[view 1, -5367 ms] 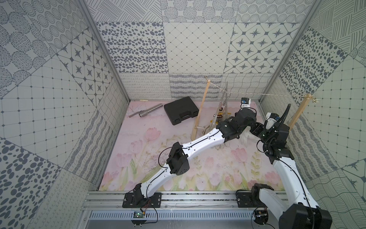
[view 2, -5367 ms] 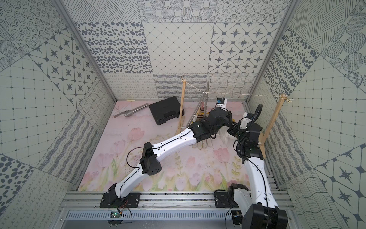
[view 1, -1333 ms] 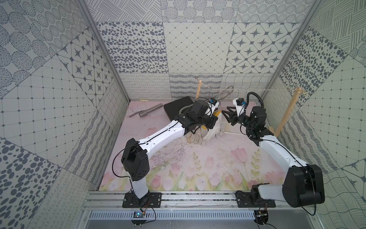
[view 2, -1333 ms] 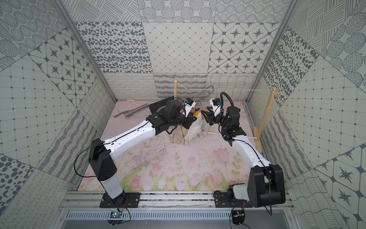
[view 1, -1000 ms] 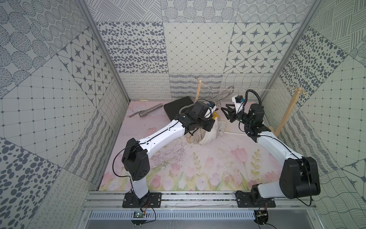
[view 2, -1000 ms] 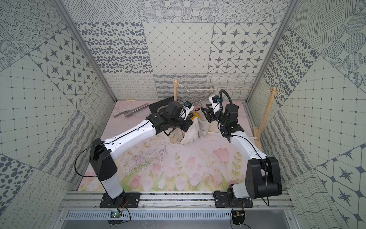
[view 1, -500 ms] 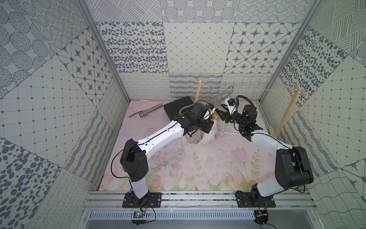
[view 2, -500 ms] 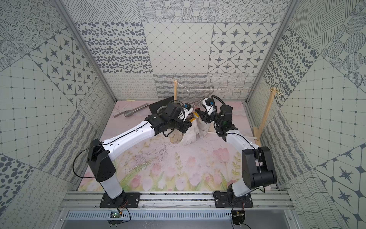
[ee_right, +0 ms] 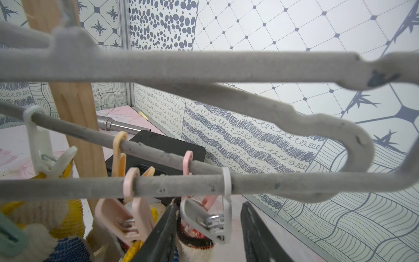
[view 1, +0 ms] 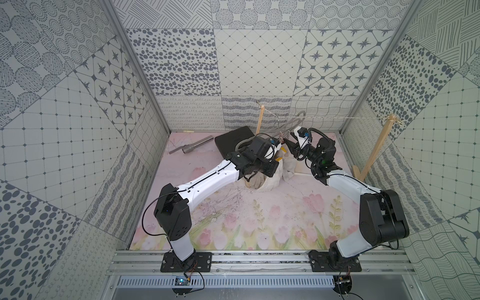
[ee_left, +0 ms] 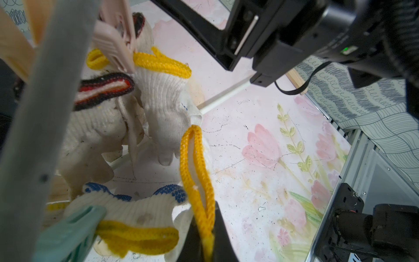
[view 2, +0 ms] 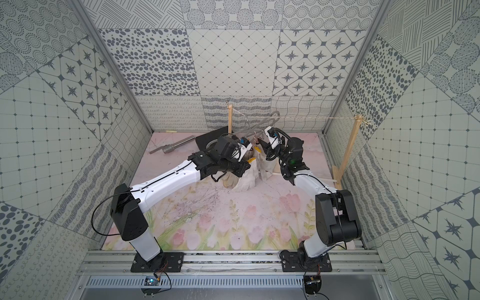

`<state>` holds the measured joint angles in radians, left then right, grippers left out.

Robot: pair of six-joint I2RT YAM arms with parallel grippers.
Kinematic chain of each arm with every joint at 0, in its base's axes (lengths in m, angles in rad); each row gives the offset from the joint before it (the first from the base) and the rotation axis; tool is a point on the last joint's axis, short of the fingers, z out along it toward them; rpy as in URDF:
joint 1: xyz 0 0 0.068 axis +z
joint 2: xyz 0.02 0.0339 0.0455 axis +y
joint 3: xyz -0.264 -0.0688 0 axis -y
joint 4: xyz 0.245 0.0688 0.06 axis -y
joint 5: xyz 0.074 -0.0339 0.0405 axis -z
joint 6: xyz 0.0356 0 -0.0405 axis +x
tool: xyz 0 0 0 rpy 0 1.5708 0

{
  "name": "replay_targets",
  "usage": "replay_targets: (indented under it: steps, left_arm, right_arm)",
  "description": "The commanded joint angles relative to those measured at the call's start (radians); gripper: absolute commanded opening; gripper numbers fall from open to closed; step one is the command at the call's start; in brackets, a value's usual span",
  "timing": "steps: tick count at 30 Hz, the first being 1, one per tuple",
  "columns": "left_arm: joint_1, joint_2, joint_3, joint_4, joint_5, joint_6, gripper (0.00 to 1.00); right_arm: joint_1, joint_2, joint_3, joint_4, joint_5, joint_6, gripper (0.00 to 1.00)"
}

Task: Clip the gloves onto a hanger to dry
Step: Open the clamp at the hanger.

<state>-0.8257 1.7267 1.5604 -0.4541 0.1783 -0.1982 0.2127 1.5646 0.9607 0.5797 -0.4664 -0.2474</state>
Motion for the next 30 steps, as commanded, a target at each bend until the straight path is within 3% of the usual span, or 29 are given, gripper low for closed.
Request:
replay_targets:
  steps: [1, 8, 19, 24, 30]
  left_arm:
    - [-0.003, -0.019, -0.006, 0.053, 0.028, 0.017, 0.0]
    - [-0.003, -0.024, -0.009, 0.065, 0.039, 0.012, 0.0]
    - [-0.01, -0.044, -0.028, 0.081, 0.037, 0.001, 0.0]
    - [-0.022, -0.042, -0.021, 0.118, 0.009, -0.055, 0.0]
    - [-0.1, -0.002, 0.031, 0.167, -0.073, -0.132, 0.0]
  right_arm:
    - [0.008, 0.033, 0.04, 0.037, -0.003, -0.022, 0.49]
    - [0.021, 0.049, 0.056, 0.046, -0.007, -0.036, 0.45]
    - [0.034, -0.021, -0.003, 0.062, 0.029, -0.061, 0.25]
    - [0.034, -0.09, -0.033, -0.003, 0.028, -0.038, 0.21]
    - [0.033, -0.227, -0.003, -0.281, 0.036, 0.085, 0.2]
